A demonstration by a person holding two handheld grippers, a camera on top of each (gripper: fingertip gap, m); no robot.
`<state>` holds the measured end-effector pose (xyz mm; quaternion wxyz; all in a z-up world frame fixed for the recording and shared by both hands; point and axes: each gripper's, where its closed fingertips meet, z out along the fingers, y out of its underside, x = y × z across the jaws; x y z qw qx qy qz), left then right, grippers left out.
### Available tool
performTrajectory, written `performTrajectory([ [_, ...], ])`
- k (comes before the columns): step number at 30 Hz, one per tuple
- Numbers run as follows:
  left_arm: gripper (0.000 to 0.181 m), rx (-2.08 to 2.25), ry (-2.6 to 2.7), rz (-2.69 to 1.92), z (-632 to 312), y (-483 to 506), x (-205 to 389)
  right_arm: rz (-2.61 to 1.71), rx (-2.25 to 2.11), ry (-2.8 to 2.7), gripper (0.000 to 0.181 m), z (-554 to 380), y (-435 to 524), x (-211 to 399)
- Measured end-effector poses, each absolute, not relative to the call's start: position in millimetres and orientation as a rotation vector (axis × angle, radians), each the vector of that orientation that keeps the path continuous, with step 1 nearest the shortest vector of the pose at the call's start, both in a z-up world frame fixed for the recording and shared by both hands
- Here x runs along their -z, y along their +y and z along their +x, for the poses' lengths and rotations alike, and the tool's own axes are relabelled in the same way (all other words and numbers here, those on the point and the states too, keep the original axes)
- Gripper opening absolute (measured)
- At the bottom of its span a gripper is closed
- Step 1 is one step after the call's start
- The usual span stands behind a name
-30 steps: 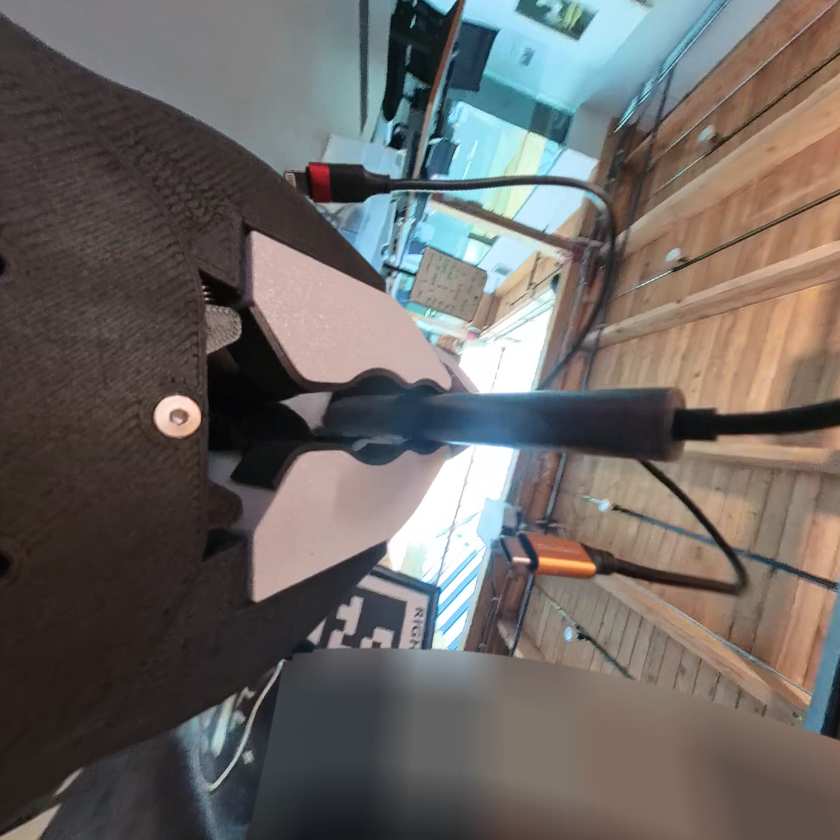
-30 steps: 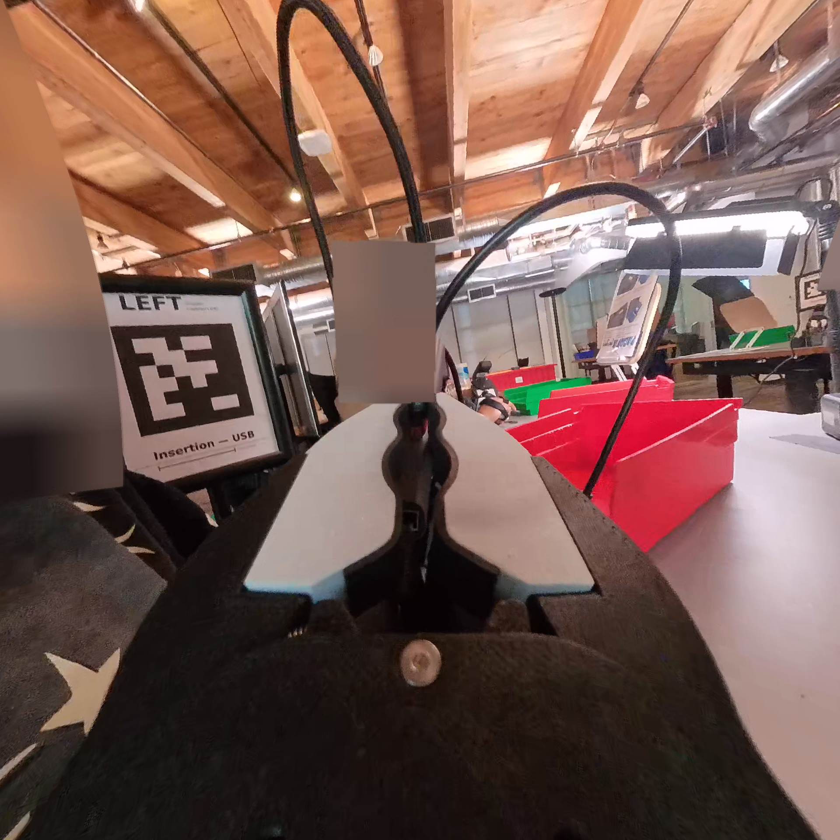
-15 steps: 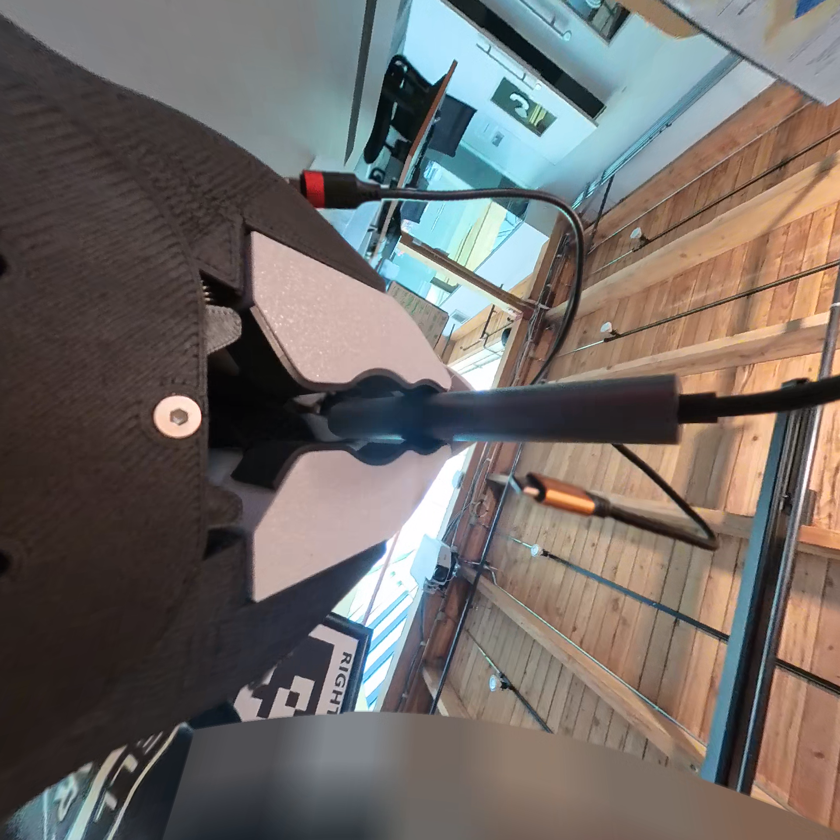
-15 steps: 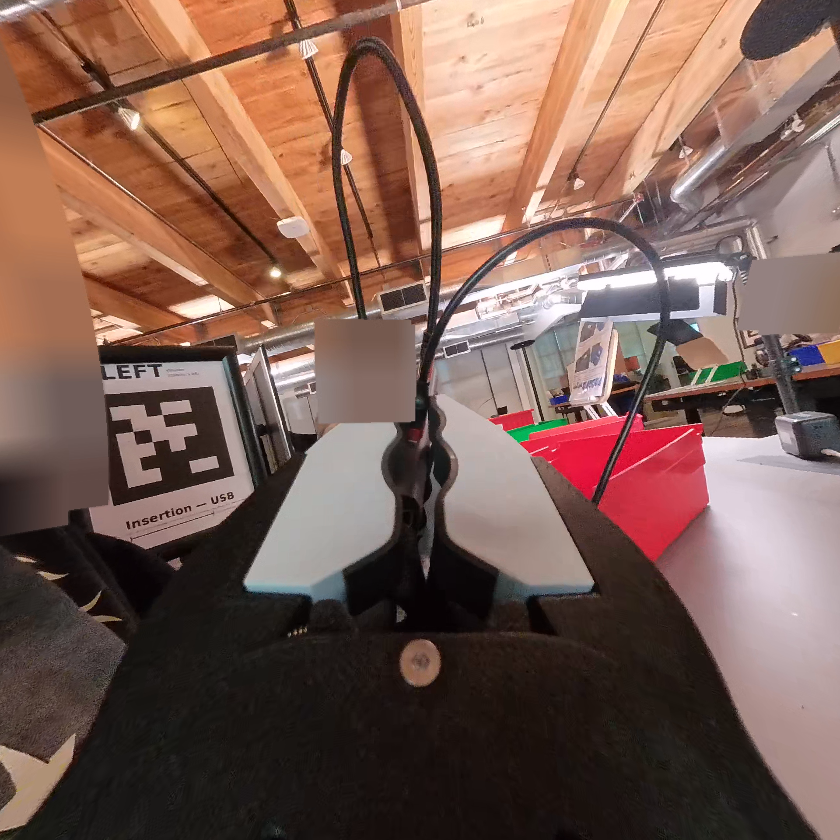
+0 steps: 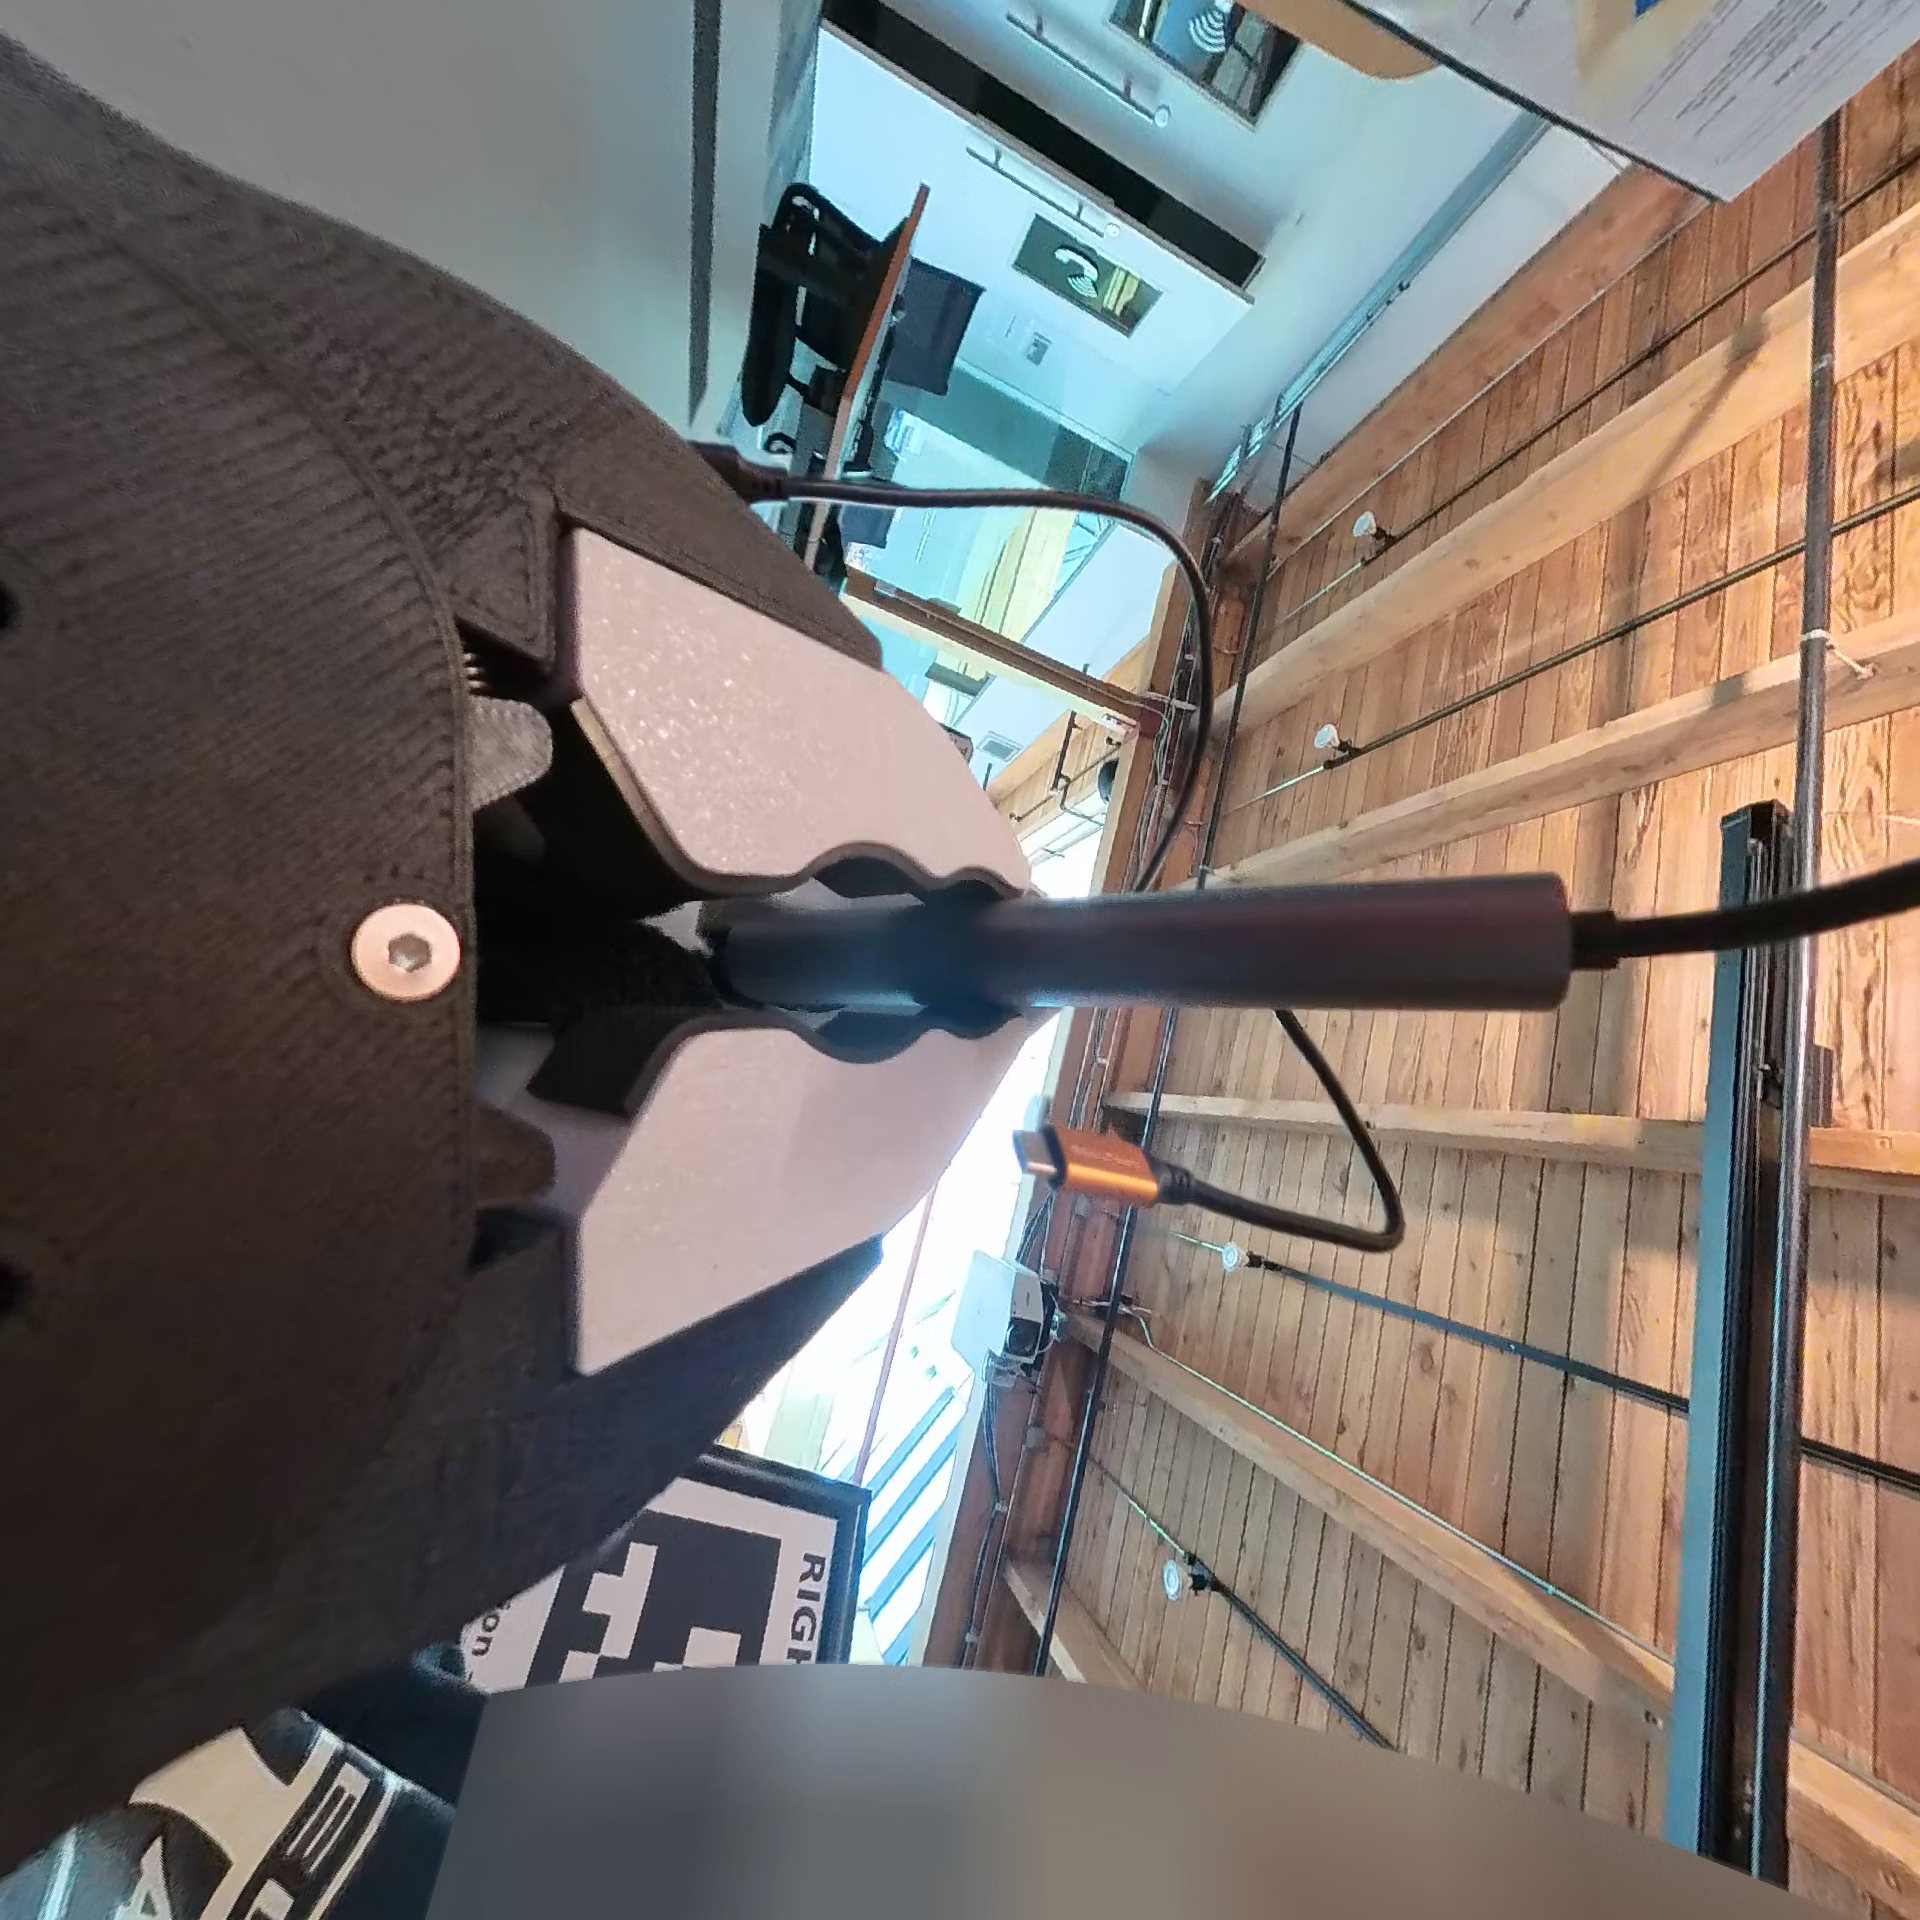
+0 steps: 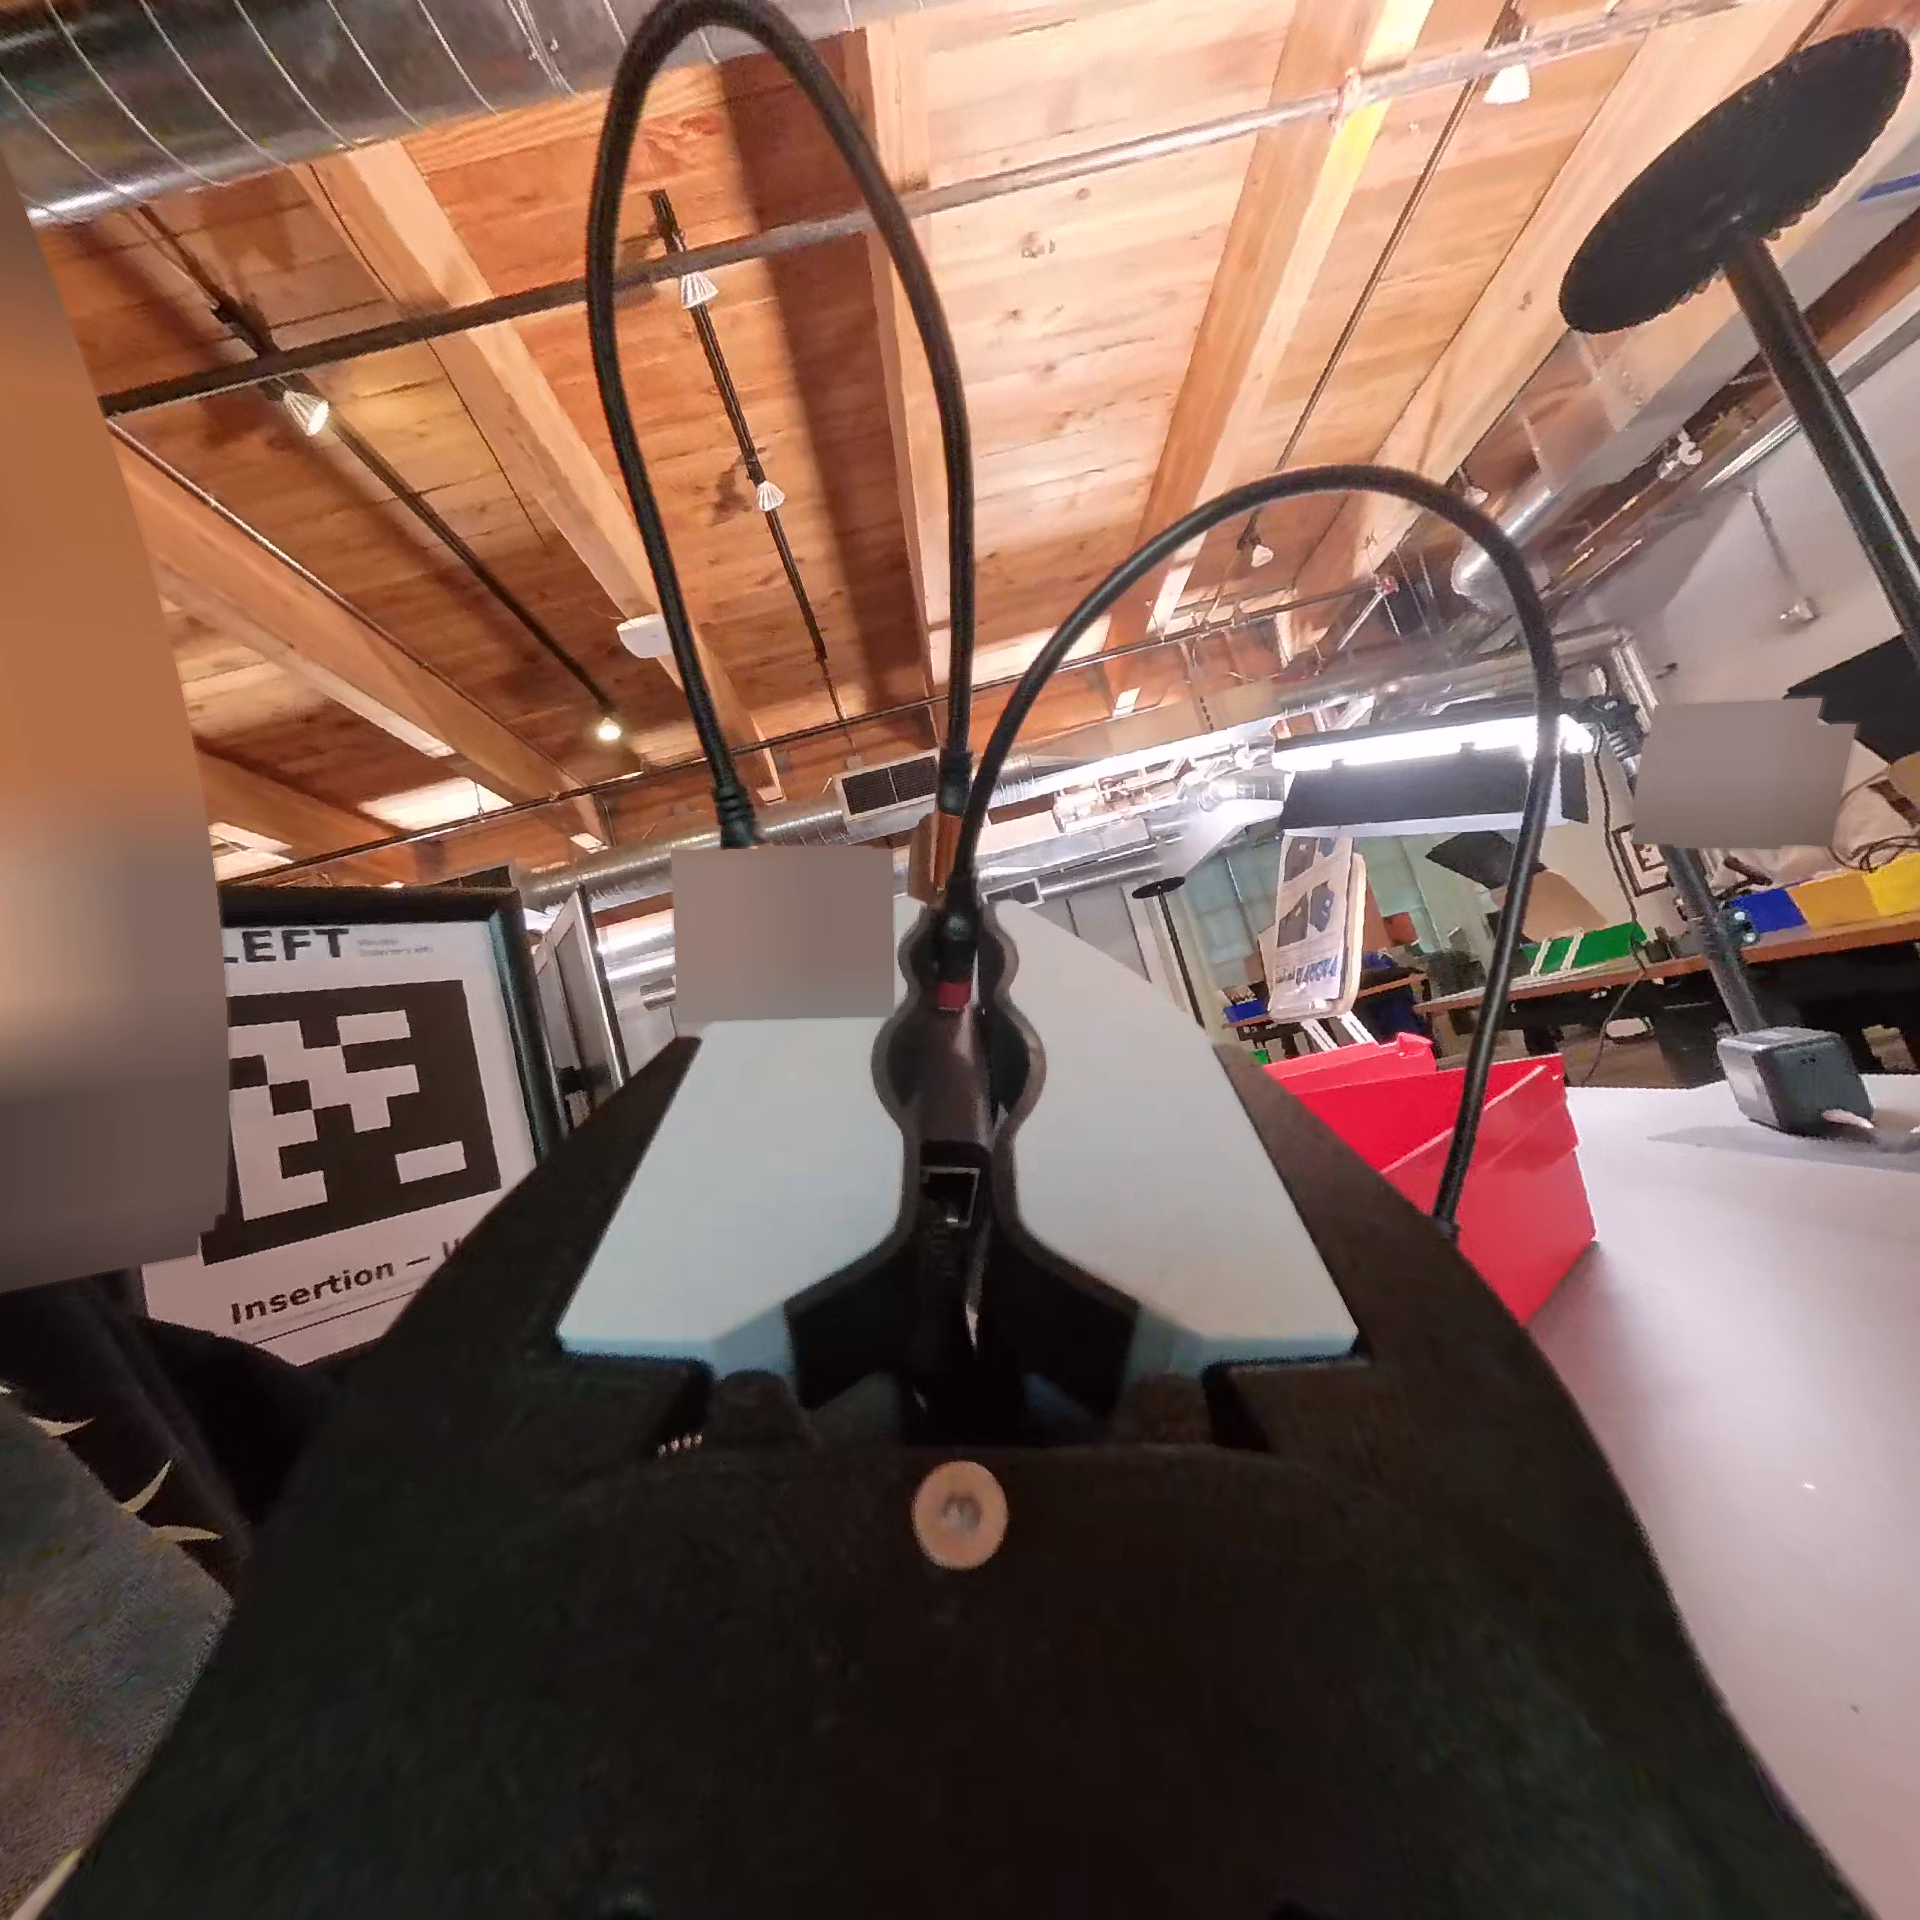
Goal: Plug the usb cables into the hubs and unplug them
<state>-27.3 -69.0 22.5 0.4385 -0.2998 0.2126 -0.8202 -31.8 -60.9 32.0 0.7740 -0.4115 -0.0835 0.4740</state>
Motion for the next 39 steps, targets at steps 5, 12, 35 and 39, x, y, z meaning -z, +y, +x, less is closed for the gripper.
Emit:
performTrajectory([
  [5, 0.016, 2.145, 0.474, -0.77, -25.8, -65.8, -23.8, -0.903, -1.106, -0.122, 0.006, -27.8, -58.5, -32.1],
  [12, 0.016, 2.196, 0.422, -0.803, -23.8, -61.9, -24.1, -0.925, -1.154, -0.077, 0.006, -23.8, -54.0, -32.3],
  [35, 0.016, 2.152, 0.419, -0.723, -32.9, -56.6, -37.2, -0.912, -1.176, -0.063, 0.006, -30.0, -54.1, -40.0],
  [39, 0.015, 2.125, 0.445, -0.712, -30.2, -60.3, -44.7, -0.893, -1.165, -0.058, 0.005, -27.1, -56.4, -49.2],
])
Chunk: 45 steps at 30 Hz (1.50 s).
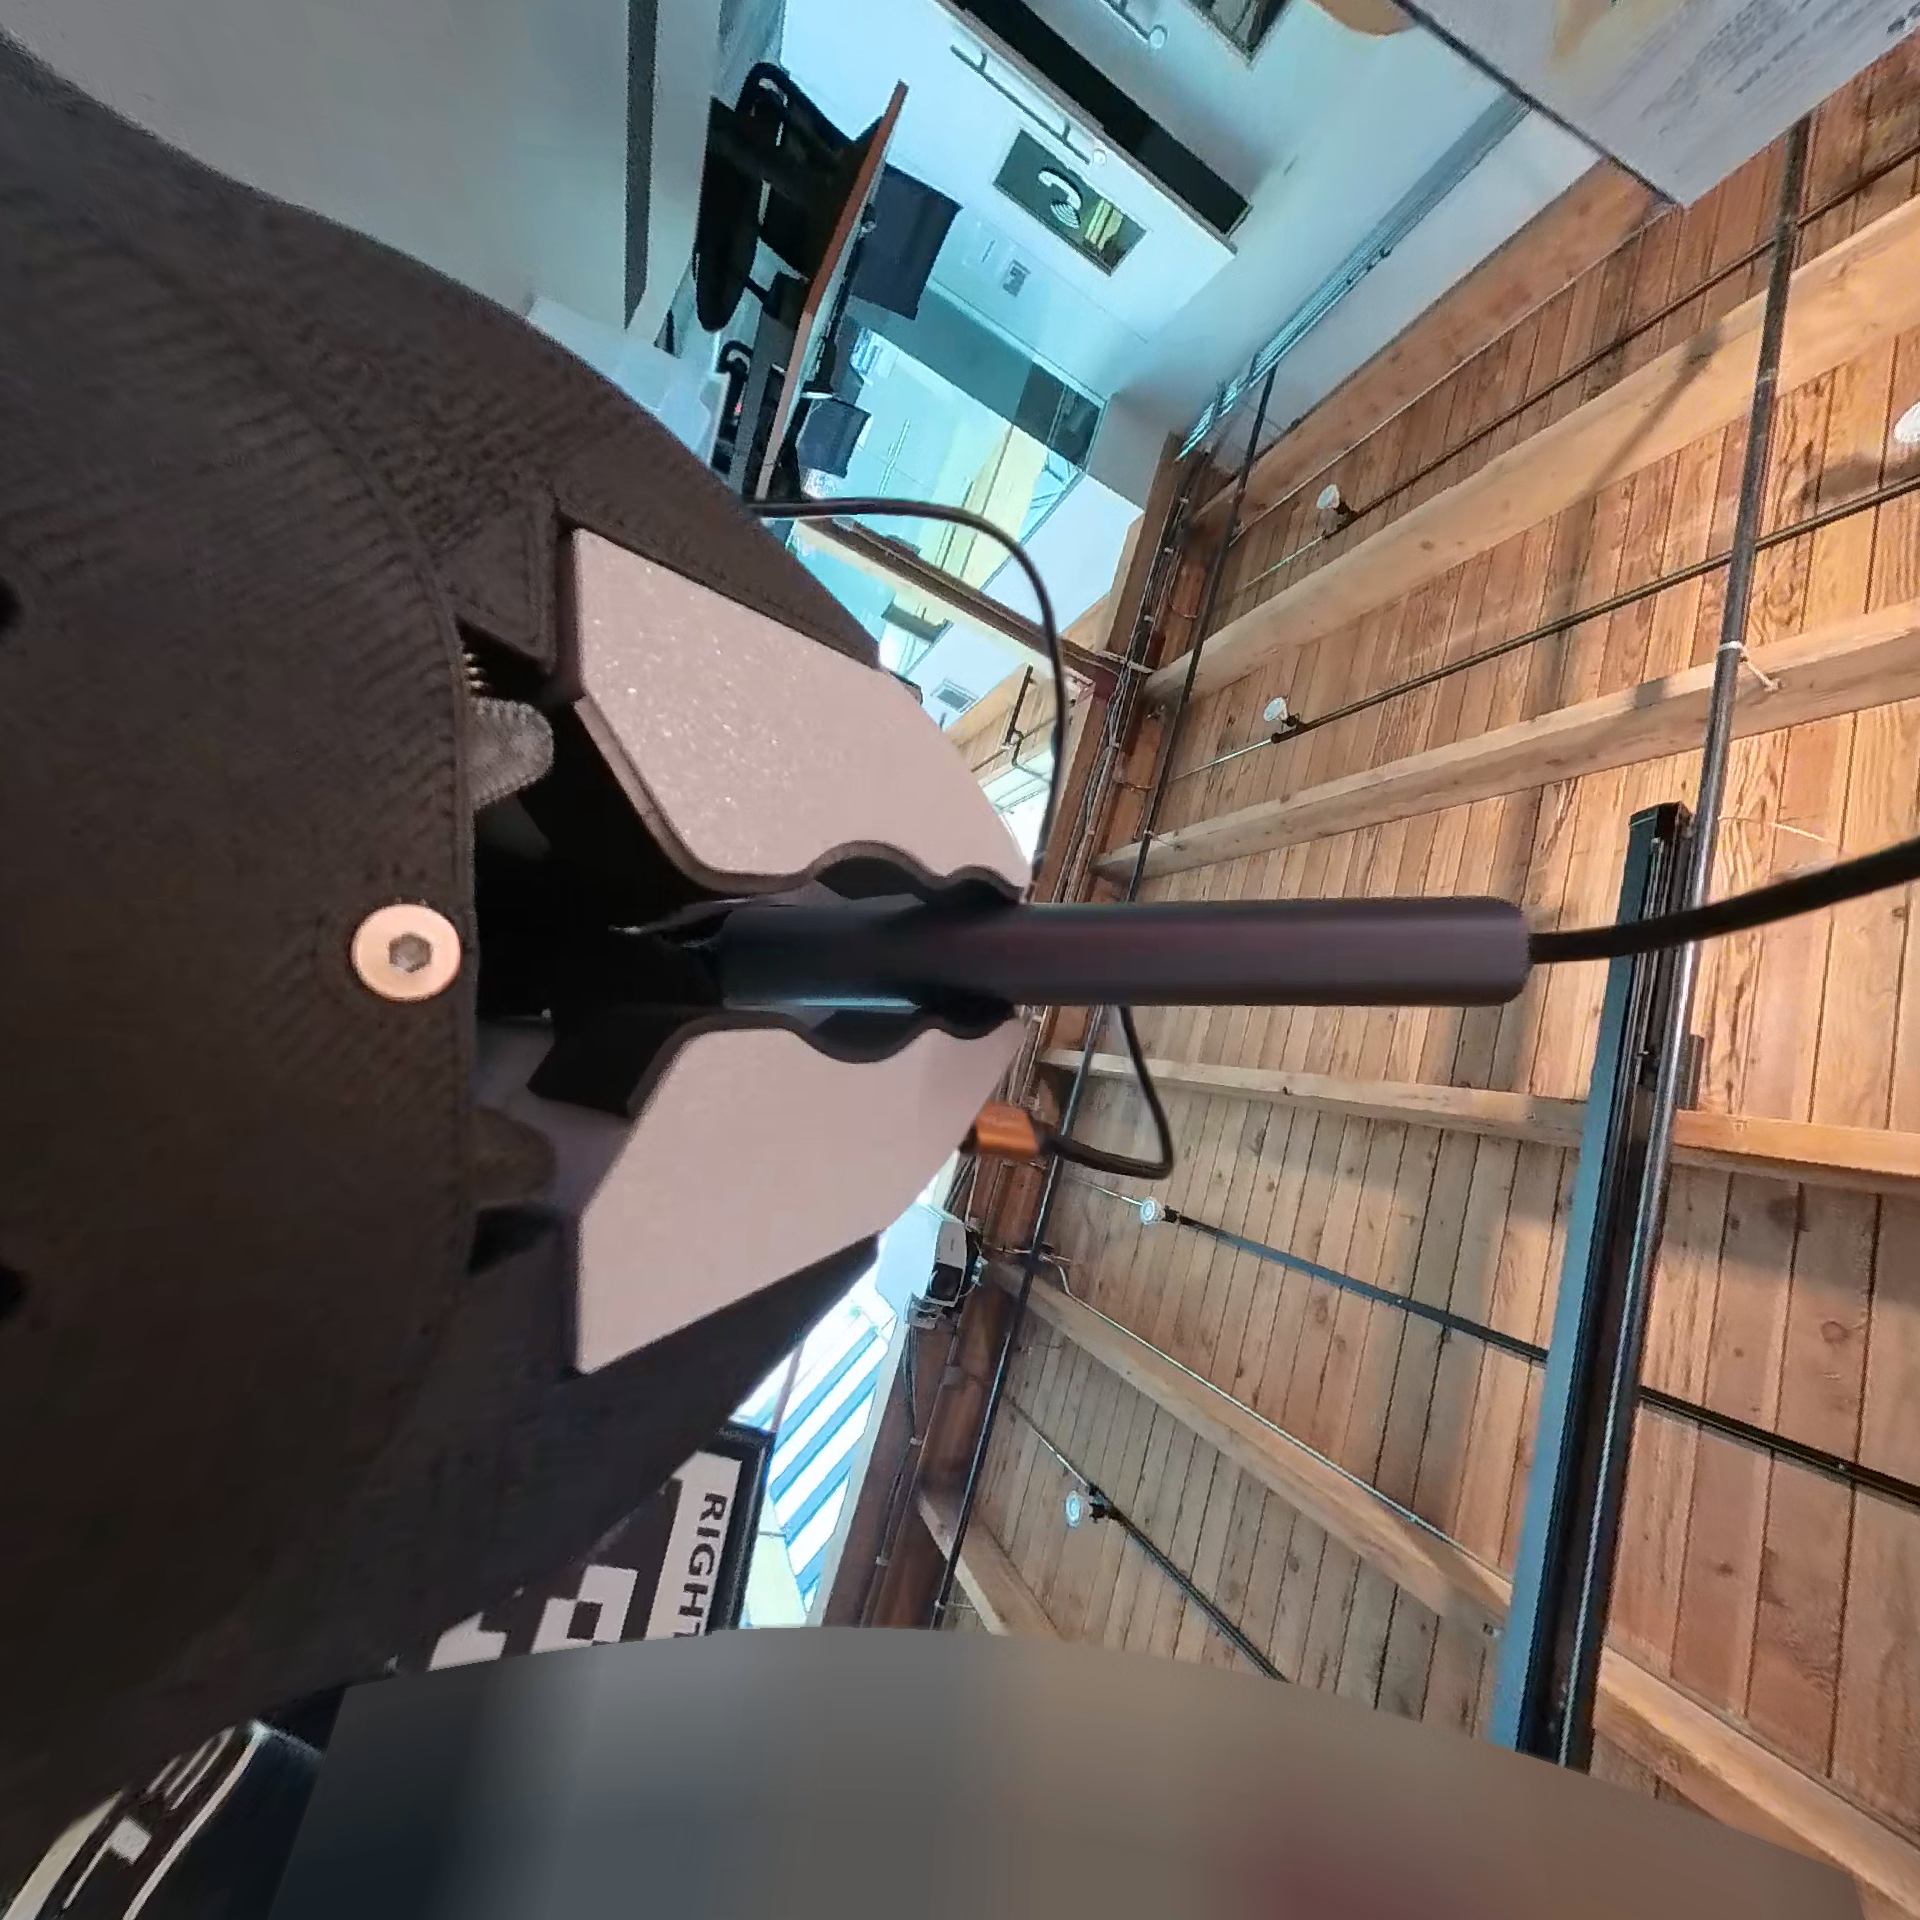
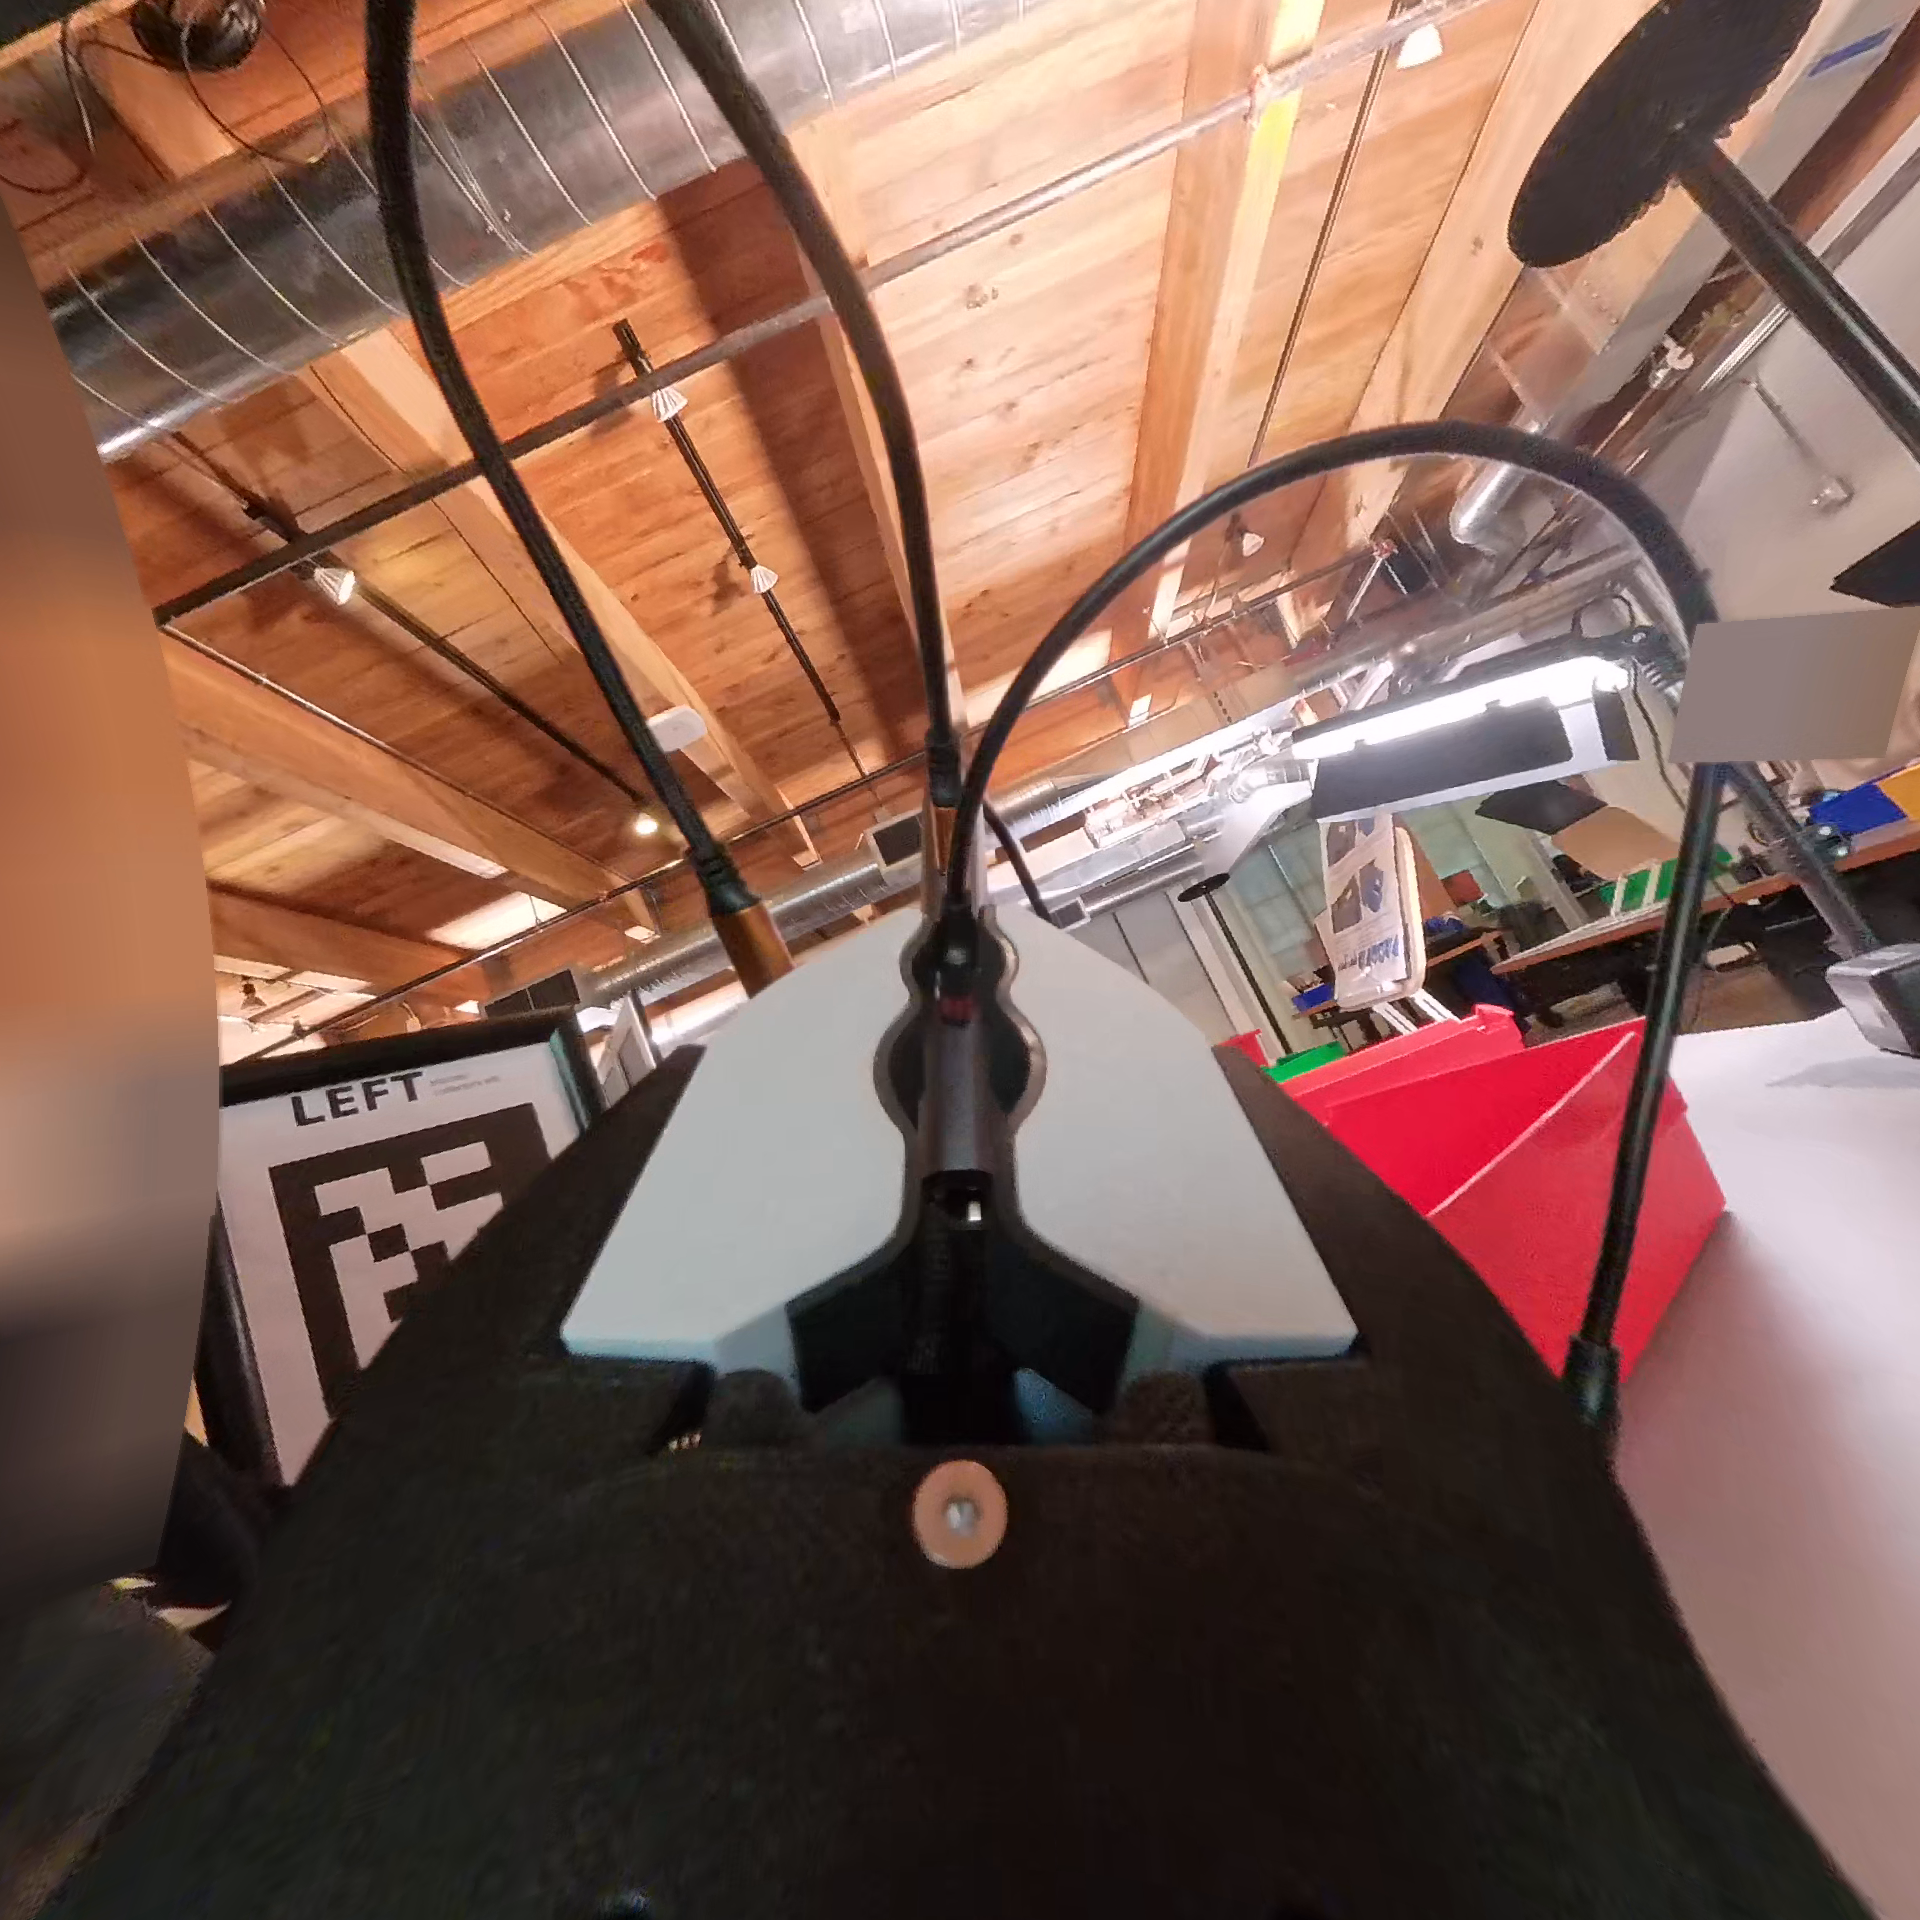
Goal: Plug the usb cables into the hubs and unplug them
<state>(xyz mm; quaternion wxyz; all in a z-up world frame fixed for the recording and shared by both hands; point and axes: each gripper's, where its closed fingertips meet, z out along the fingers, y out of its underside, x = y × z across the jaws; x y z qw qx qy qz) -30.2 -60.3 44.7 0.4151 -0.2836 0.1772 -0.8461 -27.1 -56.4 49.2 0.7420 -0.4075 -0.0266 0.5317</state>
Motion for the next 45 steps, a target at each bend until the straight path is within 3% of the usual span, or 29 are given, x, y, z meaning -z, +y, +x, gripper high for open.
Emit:
performTrajectory([
  [7, 0.016, 2.135, 0.437, -0.723, -29.6, -63.7, -38.7, -0.888, -1.182, -0.041, 0.005, -25.2, -57.9, -46.1],
  [10, 0.017, 2.243, 0.214, -0.708, -51.4, -45.9, -26.3, -0.462, -1.068, 0.226, 0.006, 72.8, -85.3, -90.2],
  [13, 0.016, 2.111, 0.315, -0.755, -51.6, -36.2, -21.4, -0.639, -0.703, -0.076, 0.007, 72.3, -107.9, -115.0],
  [17, 0.017, 1.7, 0.768, -0.73, -54.5, -44.9, -47.2, -0.943, -0.725, -0.288, 0.007, 69.5, -105.1, -110.9],
  [22, 0.017, 1.272, 0.952, -0.828, -64.6, -21.8, -15.2, -1.388, -0.373, -0.449, 0.008, 109.9, -117.5, -82.4],
  [27, 0.017, 1.587, 0.802, -0.864, -83.8, -10.0, -0.8, -1.586, 0.146, -0.34, 0.007, 189.3, -157.8, -72.5],
  [45, 0.017, 1.779, 0.63, -0.969, -90.4, 13.8, 9.1, -1.982, 0.799, -0.185, 0.007, 325.7, -246.7, -2.0],
])
